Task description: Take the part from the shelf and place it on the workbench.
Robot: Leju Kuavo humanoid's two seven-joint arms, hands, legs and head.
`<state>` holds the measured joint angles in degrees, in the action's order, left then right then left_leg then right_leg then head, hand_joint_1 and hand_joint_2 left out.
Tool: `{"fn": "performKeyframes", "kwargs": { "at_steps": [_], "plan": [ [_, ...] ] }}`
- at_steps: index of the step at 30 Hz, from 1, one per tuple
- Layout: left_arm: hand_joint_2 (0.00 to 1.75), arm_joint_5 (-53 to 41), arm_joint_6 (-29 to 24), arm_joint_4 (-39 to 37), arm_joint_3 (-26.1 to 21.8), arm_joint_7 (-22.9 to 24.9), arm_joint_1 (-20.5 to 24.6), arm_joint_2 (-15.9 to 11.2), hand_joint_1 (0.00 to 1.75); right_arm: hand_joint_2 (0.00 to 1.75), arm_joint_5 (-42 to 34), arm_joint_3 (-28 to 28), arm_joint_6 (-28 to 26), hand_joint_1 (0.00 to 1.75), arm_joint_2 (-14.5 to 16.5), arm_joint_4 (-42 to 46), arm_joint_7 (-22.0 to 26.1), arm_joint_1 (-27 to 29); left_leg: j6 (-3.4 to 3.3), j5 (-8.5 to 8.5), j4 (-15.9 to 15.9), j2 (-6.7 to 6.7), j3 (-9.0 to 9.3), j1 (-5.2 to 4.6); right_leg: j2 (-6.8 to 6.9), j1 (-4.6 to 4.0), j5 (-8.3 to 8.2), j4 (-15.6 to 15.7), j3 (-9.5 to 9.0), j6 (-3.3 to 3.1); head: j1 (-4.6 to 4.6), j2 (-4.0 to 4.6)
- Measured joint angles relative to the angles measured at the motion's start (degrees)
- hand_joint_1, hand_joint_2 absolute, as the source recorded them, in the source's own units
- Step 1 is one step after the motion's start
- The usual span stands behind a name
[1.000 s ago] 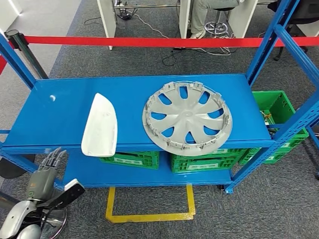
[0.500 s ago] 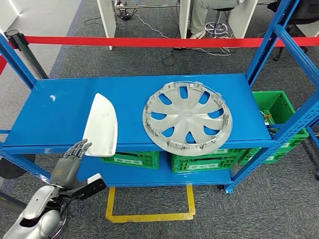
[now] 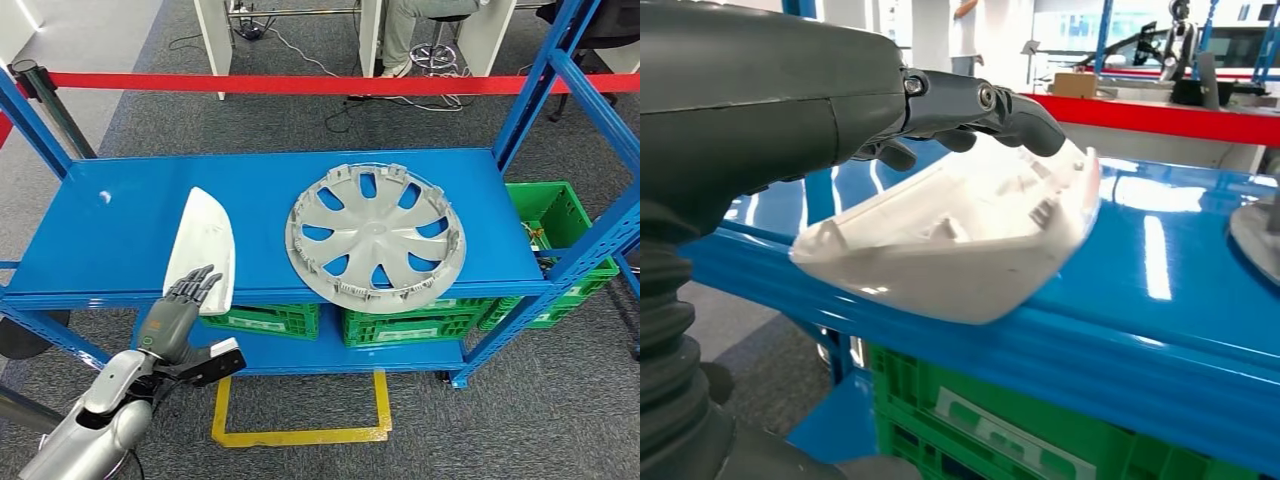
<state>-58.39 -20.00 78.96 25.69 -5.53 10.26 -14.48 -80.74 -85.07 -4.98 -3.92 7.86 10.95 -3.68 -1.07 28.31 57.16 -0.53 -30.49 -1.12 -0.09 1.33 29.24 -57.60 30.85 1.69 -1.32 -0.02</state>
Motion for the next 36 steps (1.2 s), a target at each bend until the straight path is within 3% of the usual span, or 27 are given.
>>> {"fn": "performKeyframes", "kwargs": {
  "at_steps": [14, 34, 36],
  "plan": [
    [1.75, 0.5, 1.0, -2.4, 2.6, 2.2, 2.0, 1.0, 0.00, 0.00, -0.4, 0.1, -0.9, 0.00, -1.4, 2.1, 0.0, 0.5, 0.00, 0.00, 0.0, 0.01, 0.00, 0.00, 0.00, 0.00, 0.00, 0.0, -0.01, 0.00, 0.01, 0.00],
    [1.75, 0.4, 0.7, -3.0, 2.8, 4.1, 2.6, 1.0, 0.00, 0.00, -0.2, 0.1, -2.0, 0.00, -2.2, 3.7, 0.1, 0.7, 0.00, 0.00, 0.0, 0.01, 0.00, 0.00, 0.00, 0.00, 0.00, 0.0, -0.01, 0.00, 0.01, 0.00],
    [1.75, 0.2, 0.6, -3.0, 2.7, 4.3, 2.6, 1.0, 0.06, 0.00, 0.0, 0.1, -2.7, 0.00, -2.5, 4.5, 0.1, 0.8, 0.00, 0.00, 0.0, 0.01, -0.01, 0.00, 0.01, 0.00, 0.00, 0.0, -0.01, 0.00, 0.00, 0.00]
  ]
}}
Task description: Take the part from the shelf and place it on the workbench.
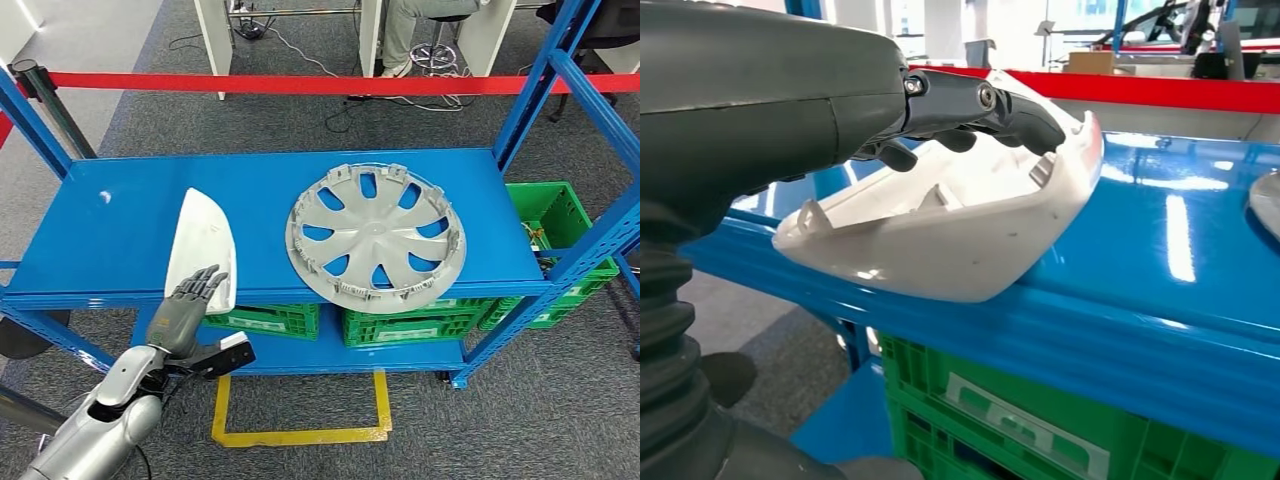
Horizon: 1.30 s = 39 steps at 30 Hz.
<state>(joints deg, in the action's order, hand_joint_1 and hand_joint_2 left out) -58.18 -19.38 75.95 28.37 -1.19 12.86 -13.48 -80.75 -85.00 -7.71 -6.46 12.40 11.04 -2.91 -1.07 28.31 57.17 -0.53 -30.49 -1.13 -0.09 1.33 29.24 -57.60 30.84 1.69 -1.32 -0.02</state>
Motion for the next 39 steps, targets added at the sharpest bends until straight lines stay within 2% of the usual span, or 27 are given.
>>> {"fn": "performKeyframes", "kwargs": {
  "at_steps": [1, 4, 5, 6, 13, 20, 28, 33, 39],
  "plan": [
    [1.75, -0.1, 0.0, 0.0, -0.1, 0.1, 0.0, 0.0, 0.21, 0.00, 0.0, 0.0, -0.4, 0.00, -0.2, 0.5, 0.0, 0.0, 0.00, 0.00, 0.0, 0.00, 0.00, 0.00, 0.00, 0.00, 0.00, 0.0, 0.00, 0.00, 0.01, 0.00],
    [1.75, -0.1, 0.1, -0.2, -0.3, 0.4, 0.2, 0.0, 1.37, 0.00, 0.1, 0.0, -2.0, 0.00, -1.0, 2.4, 0.0, 0.1, 0.00, 0.00, 0.0, 0.00, 0.00, 0.00, 0.00, 0.00, 0.00, 0.0, 0.00, 0.00, 0.01, 0.00],
    [1.75, -0.1, 0.2, -0.3, -0.4, 0.5, 0.3, 0.0, 1.65, 0.00, 0.1, 0.0, -2.6, 0.00, -1.4, 3.2, 0.0, 0.1, 0.00, 0.00, 0.0, 0.00, 0.00, 0.00, 0.00, 0.00, 0.00, 0.0, 0.00, 0.00, 0.00, 0.00],
    [1.75, -0.1, 0.2, -0.4, -0.4, 0.5, 0.3, 0.0, 1.71, 0.00, 0.1, 0.0, -3.2, 0.00, -1.8, 4.0, -0.1, 0.1, 0.00, 0.00, 0.0, 0.00, 0.00, 0.00, 0.00, 0.00, 0.00, 0.0, 0.00, 0.00, 0.01, 0.00],
    [1.75, -0.3, 0.2, -1.6, -0.6, 0.6, 0.7, 0.0, 1.75, 0.00, 0.1, 0.1, -5.6, 0.00, -4.0, 8.3, -0.4, 0.4, 0.00, 0.00, 0.0, 0.00, 0.00, 0.00, 0.00, 0.00, 0.00, 0.0, 0.01, 0.00, 0.00, 0.00],
    [1.75, -1.4, -0.5, -2.4, -0.8, 0.6, 2.2, 0.1, 1.75, 0.00, 0.0, 0.2, -5.9, 0.00, -4.5, 9.5, -0.6, 0.6, 0.00, 0.00, 0.0, -0.01, 0.02, 0.00, 0.03, 0.00, 0.00, 0.0, -0.03, 0.00, -0.01, 0.00],
    [1.75, -6.4, -2.4, -3.1, -0.7, 1.6, 4.0, 0.2, 1.75, 0.00, 0.0, 0.5, -3.0, 0.00, -4.4, 8.2, -0.8, 0.6, -0.05, -0.05, 0.0, 0.00, 0.03, 0.00, 0.00, 0.00, -0.07, 0.0, -0.04, 0.05, 0.00, 0.00],
    [1.75, -10.8, -3.7, -2.0, -0.4, 2.9, 4.7, 0.2, 1.75, 0.00, -0.2, 1.0, -0.2, 0.00, -3.2, 4.8, -0.7, 0.5, -0.05, -0.05, 0.0, 0.00, 0.02, 0.00, 0.00, 0.00, -0.07, 0.0, -0.03, 0.05, 0.00, 0.00],
    [1.75, -12.0, -3.9, 0.2, -0.1, 3.2, 5.1, 0.2, 1.75, 0.00, -0.3, 1.2, 0.6, 0.00, -2.0, 2.0, -0.6, 0.3, -0.05, -0.05, 0.0, 0.00, 0.01, 0.00, 0.00, 0.00, -0.07, 0.0, -0.02, 0.05, 0.00, 0.00]
  ]
}}
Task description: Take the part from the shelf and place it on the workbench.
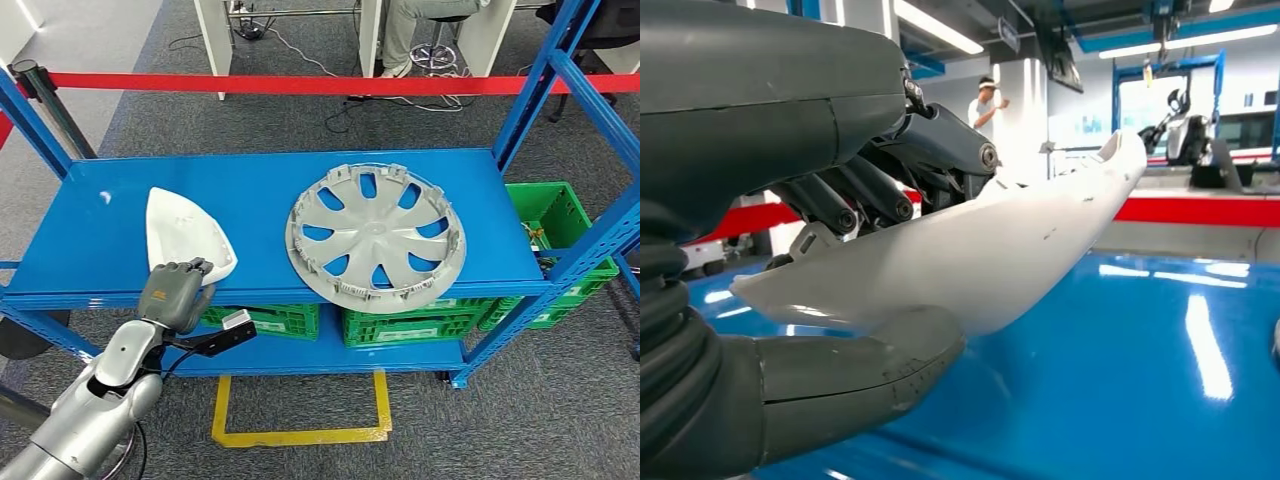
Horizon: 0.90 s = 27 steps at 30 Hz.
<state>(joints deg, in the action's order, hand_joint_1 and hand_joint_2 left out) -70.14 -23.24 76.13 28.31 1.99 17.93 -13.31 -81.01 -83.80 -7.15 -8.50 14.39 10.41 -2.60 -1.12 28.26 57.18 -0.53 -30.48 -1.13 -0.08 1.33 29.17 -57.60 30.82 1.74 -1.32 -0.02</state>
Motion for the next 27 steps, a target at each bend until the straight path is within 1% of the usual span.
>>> {"fn": "performKeyframes", "kwargs": {
  "at_steps": [9, 15, 20, 27],
  "plan": [
    [1.75, -3.9, -1.6, 4.1, 1.0, 0.0, 0.7, -0.1, 1.75, 0.00, 0.0, 0.3, 1.7, 0.00, 1.6, -3.3, 0.5, -0.3, 0.00, 0.00, 0.0, 0.00, 0.00, 0.00, 0.01, 0.00, 0.00, 0.0, 0.00, 0.00, 0.01, 0.00],
    [1.75, -4.1, -1.7, 4.6, 1.1, 0.0, 0.8, -0.2, 1.75, 0.00, 0.0, 0.3, 1.7, 0.00, 1.7, -3.6, 0.6, -0.3, 0.00, 0.00, 0.0, 0.00, 0.00, 0.00, 0.00, 0.00, 0.00, 0.0, 0.00, 0.00, 0.01, 0.00],
    [1.75, -5.5, -3.0, 7.6, 1.8, 0.0, 0.9, -0.8, 1.75, 0.00, 0.1, 0.3, 1.9, 0.00, 2.6, -5.1, 0.6, -0.3, 0.00, 0.00, 0.0, 0.00, -0.01, 0.00, 0.01, 0.00, 0.00, 0.0, 0.00, 0.00, 0.00, 0.00],
    [1.75, -6.4, -4.8, 9.2, 2.2, -0.3, 0.9, -1.3, 1.75, 0.00, 0.4, 0.3, 2.3, 0.00, 2.9, -5.6, 0.6, -0.4, 0.00, 0.00, 0.0, 0.00, -0.01, 0.00, 0.01, 0.00, 0.00, 0.0, -0.01, 0.00, 0.01, 0.00]
  ]
}}
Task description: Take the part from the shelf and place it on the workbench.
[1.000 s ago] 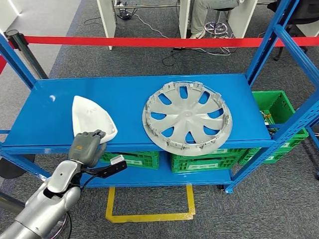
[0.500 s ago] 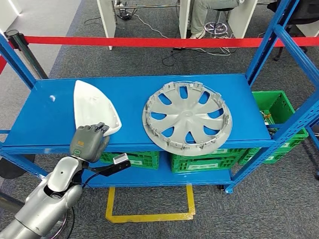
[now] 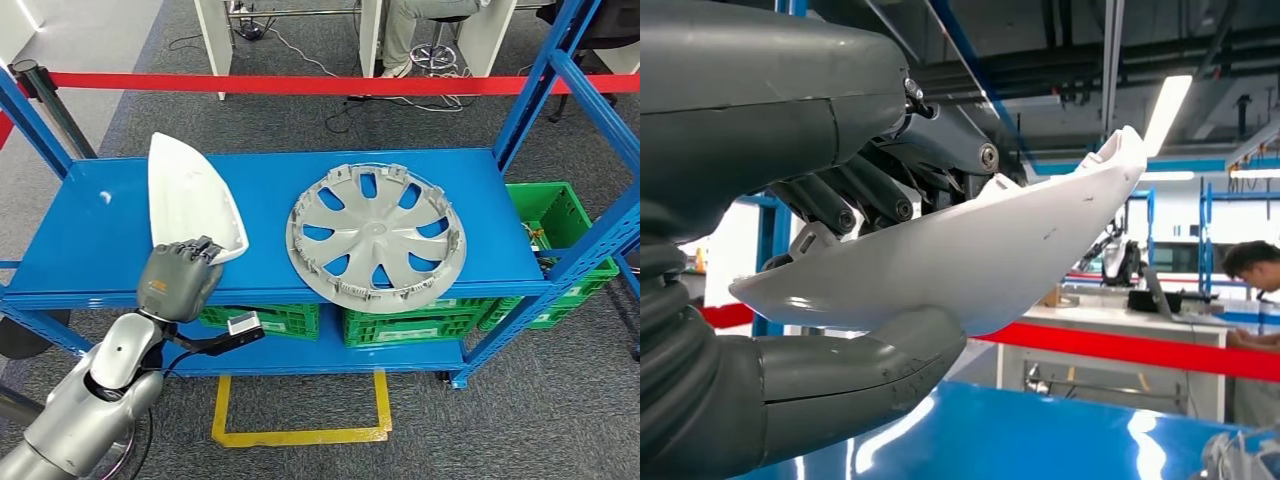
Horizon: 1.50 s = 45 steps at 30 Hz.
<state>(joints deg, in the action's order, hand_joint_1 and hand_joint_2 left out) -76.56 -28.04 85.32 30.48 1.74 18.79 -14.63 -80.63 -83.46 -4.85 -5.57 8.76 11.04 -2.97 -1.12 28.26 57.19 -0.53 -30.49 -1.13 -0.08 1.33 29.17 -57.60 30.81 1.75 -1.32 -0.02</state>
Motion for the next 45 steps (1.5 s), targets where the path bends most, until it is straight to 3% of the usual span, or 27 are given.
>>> {"fn": "performKeyframes", "kwargs": {
  "at_steps": [32, 39, 41, 42, 44, 45],
  "plan": [
    [1.75, 2.3, 0.6, 2.5, -0.1, -0.7, -0.9, -0.5, 1.75, 0.00, 0.4, 0.0, 0.1, 0.00, 0.6, -0.5, 0.1, 0.0, 0.00, 0.00, 0.0, 0.00, -0.01, 0.00, 0.01, 0.00, 0.00, 0.0, 0.00, 0.00, 0.00, -0.01],
    [1.75, 1.4, 0.3, 2.7, -0.6, 0.2, -1.7, -0.8, 1.75, 0.00, 0.5, 0.0, 0.1, 0.00, 1.2, -0.5, 0.1, 0.0, -0.93, -0.36, 0.2, 0.01, -0.17, -0.13, -0.05, 0.23, -0.54, 0.4, -0.06, 1.00, -0.04, -0.01],
    [1.75, 1.3, 0.4, 2.9, -0.7, 0.4, -1.7, -0.9, 1.75, 0.00, 0.5, 0.0, 0.1, 0.00, 1.3, -0.6, 0.1, -0.1, -1.60, -1.16, -0.8, 0.20, -0.06, 0.19, -0.02, 0.04, 0.76, -0.8, 0.73, 1.27, 0.06, -0.01],
    [1.75, 1.3, 0.5, 3.0, -0.8, 0.5, -1.8, -0.9, 1.75, 0.00, 0.5, 0.0, 0.1, 0.00, 1.4, -0.7, 0.1, -0.1, -1.87, -1.50, -1.2, 0.31, -0.08, 0.35, -0.01, -0.07, 2.31, -3.1, 1.81, 1.31, 0.16, 0.00],
    [1.75, 1.3, 0.6, 3.0, -1.0, 0.8, -2.2, -1.0, 1.75, 0.00, 0.5, 0.0, 0.1, 0.00, 1.5, -0.7, 0.1, -0.1, -2.05, -1.76, -1.3, 0.43, -0.44, 0.33, 0.00, -0.13, 6.09, -10.6, 5.19, 1.38, 0.28, -0.01],
    [1.75, 1.3, 0.6, 3.0, -1.1, 0.9, -2.5, -1.0, 1.75, 0.00, 0.5, 0.0, 0.1, 0.00, 1.5, -0.7, 0.1, 0.0, -2.02, -1.84, -1.3, 0.47, -0.62, 0.30, 0.01, -0.12, 7.22, -14.0, 6.68, 1.46, 0.30, -0.01]
  ]
}}
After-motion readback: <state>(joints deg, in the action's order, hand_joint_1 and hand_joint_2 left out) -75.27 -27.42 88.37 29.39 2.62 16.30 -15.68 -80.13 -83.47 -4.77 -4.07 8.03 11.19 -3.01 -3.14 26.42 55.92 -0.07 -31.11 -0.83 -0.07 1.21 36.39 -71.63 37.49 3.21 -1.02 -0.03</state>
